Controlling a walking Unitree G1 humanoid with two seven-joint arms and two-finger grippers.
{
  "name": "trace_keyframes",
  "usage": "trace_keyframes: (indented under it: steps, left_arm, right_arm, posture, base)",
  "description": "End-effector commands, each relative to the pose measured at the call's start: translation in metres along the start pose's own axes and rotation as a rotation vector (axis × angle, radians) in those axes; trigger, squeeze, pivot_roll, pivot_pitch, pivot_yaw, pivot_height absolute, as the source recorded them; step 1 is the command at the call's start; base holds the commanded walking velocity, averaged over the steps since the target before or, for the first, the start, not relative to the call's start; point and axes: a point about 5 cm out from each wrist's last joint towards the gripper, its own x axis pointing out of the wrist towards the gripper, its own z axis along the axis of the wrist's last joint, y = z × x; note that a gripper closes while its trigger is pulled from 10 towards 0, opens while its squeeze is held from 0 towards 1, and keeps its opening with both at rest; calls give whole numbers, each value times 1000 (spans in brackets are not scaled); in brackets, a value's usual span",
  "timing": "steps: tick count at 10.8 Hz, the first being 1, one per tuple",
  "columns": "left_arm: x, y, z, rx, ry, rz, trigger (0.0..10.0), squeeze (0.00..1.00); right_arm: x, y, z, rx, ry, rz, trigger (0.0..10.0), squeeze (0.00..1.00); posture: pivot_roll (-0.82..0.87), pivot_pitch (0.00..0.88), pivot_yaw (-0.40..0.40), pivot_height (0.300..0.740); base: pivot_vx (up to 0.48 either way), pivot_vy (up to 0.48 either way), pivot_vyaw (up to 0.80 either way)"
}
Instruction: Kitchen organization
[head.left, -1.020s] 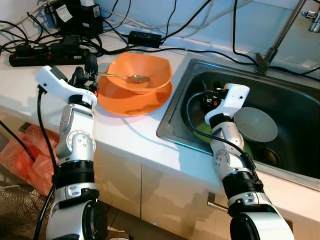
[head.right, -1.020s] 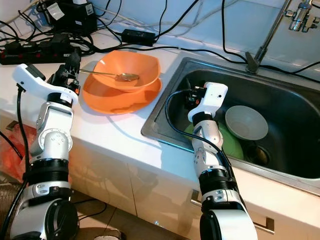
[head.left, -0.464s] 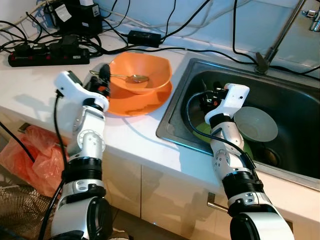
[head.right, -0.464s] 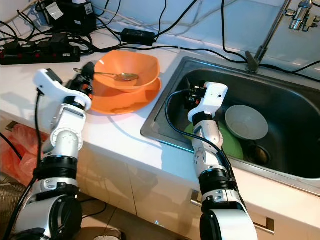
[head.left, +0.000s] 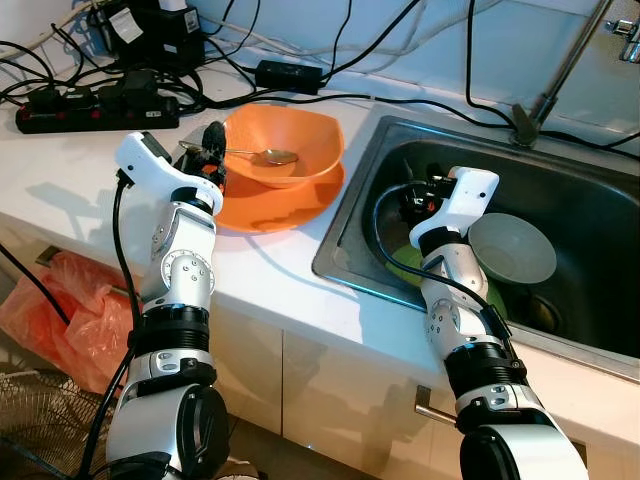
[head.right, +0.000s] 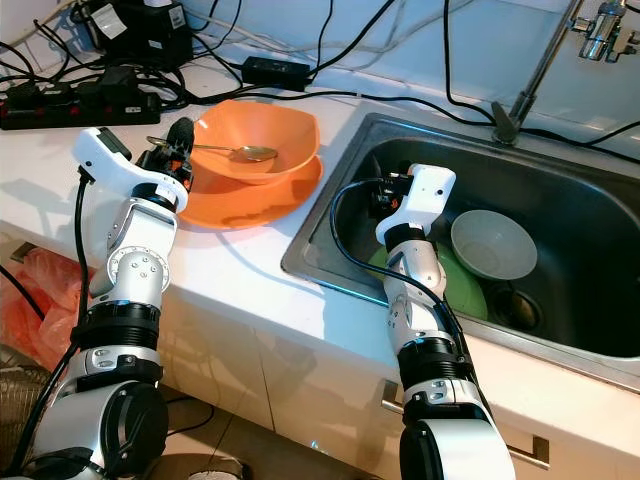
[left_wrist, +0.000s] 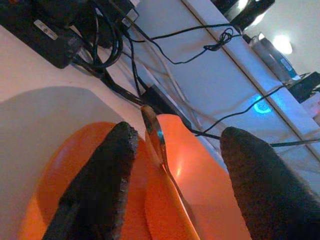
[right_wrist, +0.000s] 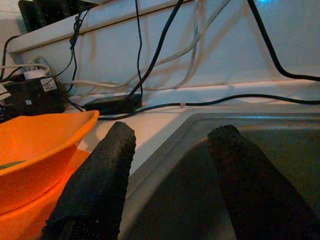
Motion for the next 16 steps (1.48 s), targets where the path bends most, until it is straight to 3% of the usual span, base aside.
trace_keyframes:
  steps: [1,2,16]
  left_arm:
    - [4,-8,-1,11,9,-10,3451,0]
    - [5,-8,-1,10,6,-7,0,0]
    - [3,-9,-4,11,17,-7,0,0]
  right_arm:
    - [0,-3,2,3,-7,-10,10000,0]
    - [0,-3,2,3,-8,-9,10000,0]
    - [0,-3,1,-1,2,-5,10000,0]
  posture:
    - [212,53,-37,740]
    - [211,52,-38,740]
    - [215,53,-43,740]
  base:
    - [0,0,0]
    - [0,0,0]
    - [0,0,0]
